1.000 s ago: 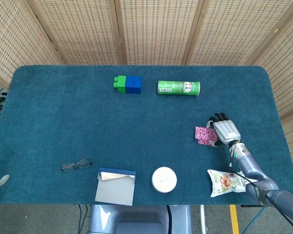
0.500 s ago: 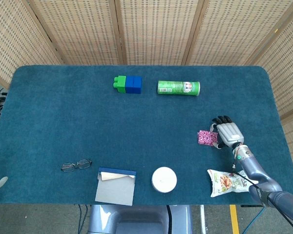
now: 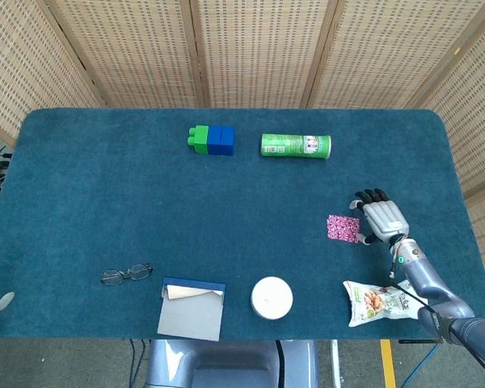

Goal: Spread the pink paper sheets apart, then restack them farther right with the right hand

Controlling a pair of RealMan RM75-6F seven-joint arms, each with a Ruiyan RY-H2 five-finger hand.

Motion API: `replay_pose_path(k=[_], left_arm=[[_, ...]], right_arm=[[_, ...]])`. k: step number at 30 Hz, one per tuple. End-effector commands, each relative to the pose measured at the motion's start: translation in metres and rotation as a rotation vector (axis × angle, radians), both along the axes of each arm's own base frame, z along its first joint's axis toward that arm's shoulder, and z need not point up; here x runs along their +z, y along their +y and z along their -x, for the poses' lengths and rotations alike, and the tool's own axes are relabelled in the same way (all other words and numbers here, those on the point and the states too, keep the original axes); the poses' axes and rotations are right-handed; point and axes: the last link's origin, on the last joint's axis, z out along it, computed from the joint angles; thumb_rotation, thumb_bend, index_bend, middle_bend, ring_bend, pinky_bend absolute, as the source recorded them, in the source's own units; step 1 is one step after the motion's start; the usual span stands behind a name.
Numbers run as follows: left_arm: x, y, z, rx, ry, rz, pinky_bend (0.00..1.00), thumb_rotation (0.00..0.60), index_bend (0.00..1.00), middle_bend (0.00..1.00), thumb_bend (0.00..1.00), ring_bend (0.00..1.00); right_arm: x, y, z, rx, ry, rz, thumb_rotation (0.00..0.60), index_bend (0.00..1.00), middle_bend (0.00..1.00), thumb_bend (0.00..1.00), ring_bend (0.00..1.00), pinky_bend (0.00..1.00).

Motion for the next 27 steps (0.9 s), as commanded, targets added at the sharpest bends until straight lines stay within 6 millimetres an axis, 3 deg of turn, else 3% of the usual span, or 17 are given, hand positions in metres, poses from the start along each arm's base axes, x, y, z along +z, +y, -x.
replay_pose_path(k=[1, 6, 13, 20, 27], left_arm=[[0.000, 0.000, 0.000, 0.001, 0.002, -0.001, 0.00, 0.559, 0.02, 0.00, 0.11, 0.00], [-0.001, 0.002, 0.000, -0.003, 0.002, -0.001, 0.00, 0.560, 0.02, 0.00, 0.11, 0.00], [-0.005, 0.003, 0.000, -0.005, 0.006, 0.011, 0.00, 0.558, 0.02, 0.00, 0.12, 0.00], [-0.009, 0.005, -0.004, -0.032, 0.005, 0.010, 0.00, 0.560, 0.02, 0.00, 0.12, 0.00], [-0.016, 0.005, -0.007, -0.051, -0.007, 0.021, 0.00, 0.558, 0.02, 0.00, 0.12, 0.00]], right_arm=[[0.007, 0.002, -0.001, 0.005, -0.009, 0.016, 0.600, 0.24, 0.10, 0.31, 0.00, 0.00], [0.023, 0.008, -0.004, 0.028, -0.026, 0.076, 0.600, 0.23, 0.07, 0.31, 0.00, 0.00], [0.053, 0.031, -0.003, 0.020, -0.068, 0.201, 0.600, 0.21, 0.07, 0.31, 0.00, 0.00], [0.080, 0.066, 0.004, -0.007, -0.071, 0.320, 0.600, 0.21, 0.07, 0.31, 0.00, 0.00], [0.094, 0.106, 0.010, -0.019, -0.069, 0.398, 0.600, 0.21, 0.07, 0.31, 0.00, 0.00]])
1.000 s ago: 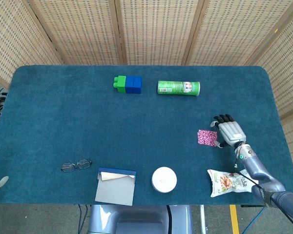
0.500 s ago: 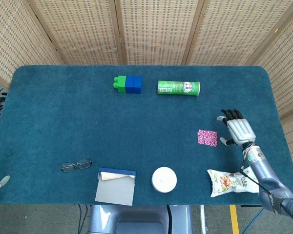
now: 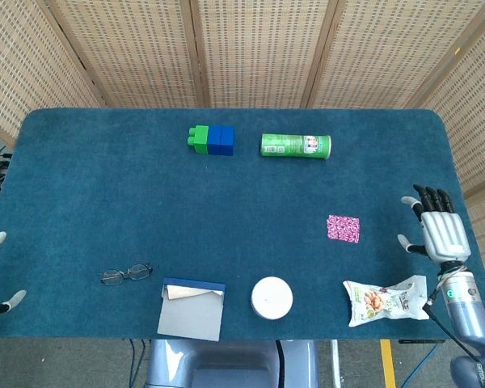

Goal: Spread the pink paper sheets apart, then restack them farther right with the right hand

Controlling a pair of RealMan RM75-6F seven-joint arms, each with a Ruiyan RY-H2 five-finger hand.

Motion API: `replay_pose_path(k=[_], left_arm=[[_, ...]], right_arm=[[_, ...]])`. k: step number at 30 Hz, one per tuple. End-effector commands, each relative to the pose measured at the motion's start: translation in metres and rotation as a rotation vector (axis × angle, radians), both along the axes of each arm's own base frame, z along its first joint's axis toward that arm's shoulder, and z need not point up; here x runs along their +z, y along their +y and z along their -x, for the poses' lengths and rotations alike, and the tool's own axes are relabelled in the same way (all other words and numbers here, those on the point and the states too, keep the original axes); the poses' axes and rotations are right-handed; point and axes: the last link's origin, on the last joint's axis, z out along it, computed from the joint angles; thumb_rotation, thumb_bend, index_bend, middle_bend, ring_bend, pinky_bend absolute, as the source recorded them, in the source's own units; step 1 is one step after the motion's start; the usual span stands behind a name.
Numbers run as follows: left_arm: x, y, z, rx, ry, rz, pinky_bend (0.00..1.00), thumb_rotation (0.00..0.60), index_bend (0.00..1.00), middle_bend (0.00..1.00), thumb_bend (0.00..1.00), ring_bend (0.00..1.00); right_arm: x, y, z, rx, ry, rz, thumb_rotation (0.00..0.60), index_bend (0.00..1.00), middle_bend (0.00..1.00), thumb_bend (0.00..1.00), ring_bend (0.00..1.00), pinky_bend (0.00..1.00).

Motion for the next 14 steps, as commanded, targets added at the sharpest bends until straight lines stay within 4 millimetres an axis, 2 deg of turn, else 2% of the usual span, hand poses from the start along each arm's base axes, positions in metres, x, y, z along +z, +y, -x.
replay_pose_path(k=[1, 8, 14], left_arm=[[-0.003, -0.001, 0.000, -0.002, -0.008, 0.007, 0.00, 0.558, 0.02, 0.00, 0.12, 0.00], [-0.008, -0.003, -0.002, -0.016, -0.028, 0.026, 0.00, 0.561, 0.02, 0.00, 0.12, 0.00], [-0.010, -0.003, -0.006, -0.033, -0.031, 0.036, 0.00, 0.558, 0.02, 0.00, 0.12, 0.00]], right_arm=[[0.009, 0.025, 0.005, -0.012, 0.012, 0.035, 0.600, 0.21, 0.07, 0.31, 0.00, 0.00], [0.015, 0.057, 0.004, 0.008, -0.001, 0.072, 0.600, 0.21, 0.07, 0.31, 0.00, 0.00], [0.014, 0.069, 0.002, 0.018, 0.000, 0.064, 0.600, 0.21, 0.07, 0.31, 0.00, 0.00]])
